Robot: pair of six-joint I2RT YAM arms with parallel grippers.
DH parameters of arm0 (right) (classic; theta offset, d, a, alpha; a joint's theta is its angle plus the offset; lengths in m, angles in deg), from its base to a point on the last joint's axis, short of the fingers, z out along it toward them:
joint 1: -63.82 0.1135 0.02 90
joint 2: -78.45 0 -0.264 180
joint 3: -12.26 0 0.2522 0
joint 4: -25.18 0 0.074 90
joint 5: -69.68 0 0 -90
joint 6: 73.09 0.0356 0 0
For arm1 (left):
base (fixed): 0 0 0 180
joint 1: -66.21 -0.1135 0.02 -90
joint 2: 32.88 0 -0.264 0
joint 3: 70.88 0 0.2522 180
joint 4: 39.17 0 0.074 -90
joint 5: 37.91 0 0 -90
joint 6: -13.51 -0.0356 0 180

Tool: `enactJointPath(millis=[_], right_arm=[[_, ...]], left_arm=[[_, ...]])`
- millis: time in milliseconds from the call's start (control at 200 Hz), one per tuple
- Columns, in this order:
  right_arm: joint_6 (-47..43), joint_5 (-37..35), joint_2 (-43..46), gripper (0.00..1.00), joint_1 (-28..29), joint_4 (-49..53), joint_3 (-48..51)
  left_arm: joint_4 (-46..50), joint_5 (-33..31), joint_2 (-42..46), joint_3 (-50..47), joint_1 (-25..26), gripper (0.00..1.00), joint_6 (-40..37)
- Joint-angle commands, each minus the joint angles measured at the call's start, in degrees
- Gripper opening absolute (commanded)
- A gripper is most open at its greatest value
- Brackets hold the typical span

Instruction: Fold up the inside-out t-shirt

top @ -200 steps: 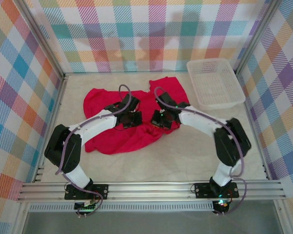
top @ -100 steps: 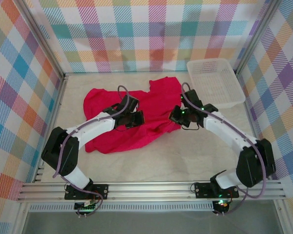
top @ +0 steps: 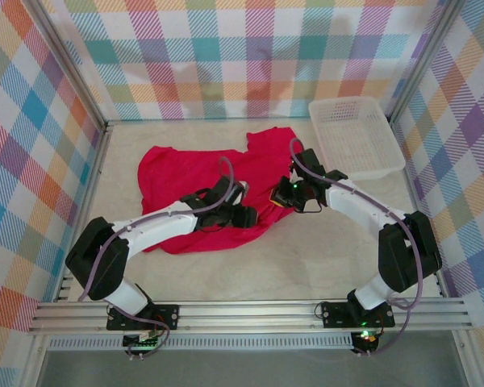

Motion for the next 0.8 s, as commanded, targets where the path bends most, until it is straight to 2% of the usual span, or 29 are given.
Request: enactJointPath(millis=[0, 160, 335, 360, 430, 495, 535, 620, 705, 795], right_arm=[[0.93, 1.59, 0.66, 0.00, -0.37, -0.88, -2.05], [1.28, 1.98, 1.13, 0.00, -0.29, -1.05, -2.14], [1.37, 2.12, 1.63, 0.00, 0.07, -0.98, -1.62], [1.29, 1.97, 1.72, 0.00, 0.07, -0.93, -1.46], [0.77, 1.39, 1.56, 0.00, 0.07, -0.51, -1.36], [0.09, 0.47, 0.99, 0.00, 0.07, -0.16, -1.51], [-0.31, -0.26, 0.31, 0.00, 0.07, -0.19, -1.49], [-1.91, -1.21, -2.06, 0.00, -0.15, -0.12, -2.42], [-4.36, -1.47, -5.55, 0.00, -0.59, -0.06, -5.01], [-7.13, -2.46, -9.42, 0.00, -0.90, 0.66, -9.19]], left_arm=[[-5.27, 0.18, -0.89, -0.79, 0.70, 0.56, -4.29], [-4.13, -4.71, -6.30, 2.22, 1.59, 0.57, -5.64], [2.03, -17.42, -11.71, 8.30, 1.63, 0.55, -7.73], [2.50, -18.56, -11.77, 8.93, 1.62, 0.52, -8.05], [3.54, -20.07, -10.79, 10.27, 1.59, 0.25, -8.21], [4.83, -20.17, -8.94, 11.46, 1.55, 0.07, -8.12], [6.16, -19.83, -7.78, 12.49, 1.52, 0.00, -8.04], [9.17, -16.82, -5.15, 14.74, 1.54, 0.00, -7.61], [9.10, -8.58, -2.26, 14.79, 1.00, 0.00, -7.07], [4.76, 2.05, 0.64, 11.89, -0.37, 0.00, -4.84]])
